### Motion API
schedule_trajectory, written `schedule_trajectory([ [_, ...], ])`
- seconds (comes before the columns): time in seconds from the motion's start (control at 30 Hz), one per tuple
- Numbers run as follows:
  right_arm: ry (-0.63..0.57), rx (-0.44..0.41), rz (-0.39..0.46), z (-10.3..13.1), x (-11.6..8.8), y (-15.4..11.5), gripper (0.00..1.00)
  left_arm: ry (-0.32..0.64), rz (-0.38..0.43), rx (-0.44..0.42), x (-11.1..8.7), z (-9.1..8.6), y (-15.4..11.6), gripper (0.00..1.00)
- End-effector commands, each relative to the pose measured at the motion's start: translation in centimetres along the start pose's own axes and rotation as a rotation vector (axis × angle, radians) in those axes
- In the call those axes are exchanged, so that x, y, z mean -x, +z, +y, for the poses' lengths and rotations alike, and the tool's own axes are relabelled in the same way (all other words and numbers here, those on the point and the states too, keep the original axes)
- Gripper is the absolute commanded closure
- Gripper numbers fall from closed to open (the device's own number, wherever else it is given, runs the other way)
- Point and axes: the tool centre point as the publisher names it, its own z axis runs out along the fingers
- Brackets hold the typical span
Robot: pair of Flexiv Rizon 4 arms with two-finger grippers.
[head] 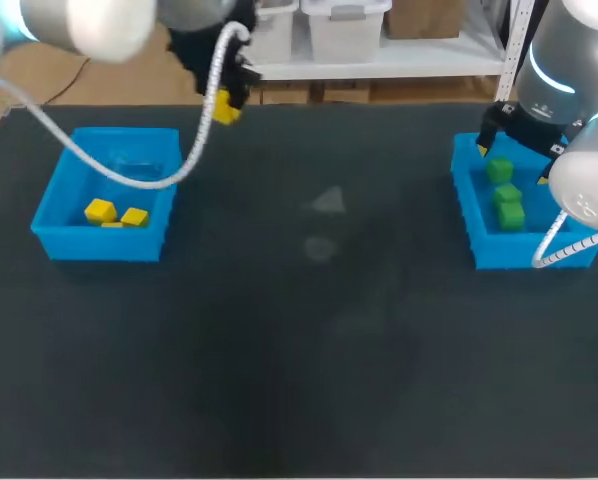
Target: Put the green cubes in the right bin and the yellow cubes in the left bin.
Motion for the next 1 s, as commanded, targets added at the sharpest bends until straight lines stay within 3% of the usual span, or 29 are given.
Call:
schedule_trajectory([
  [0.03,0.0,0.001,0.0,0.0,0.0,0.0,0.0,-0.066,-0.189,-0.008,-6.7,2.5,-2.1,1.0],
  [0.2,0.0,0.001,0.0,0.0,0.0,0.0,0.0,-0.153,-0.192,0.003,-9.0,4.9,-1.6,1.0],
  [0.6,0.0,0.001,0.0,0.0,0.0,0.0,0.0,-0.231,-0.162,0.015,-12.6,7.2,-0.2,1.0],
  [1.0,0.0,0.001,0.0,0.0,0.0,0.0,0.0,-0.264,-0.146,0.024,-13.5,8.1,1.1,1.0],
])
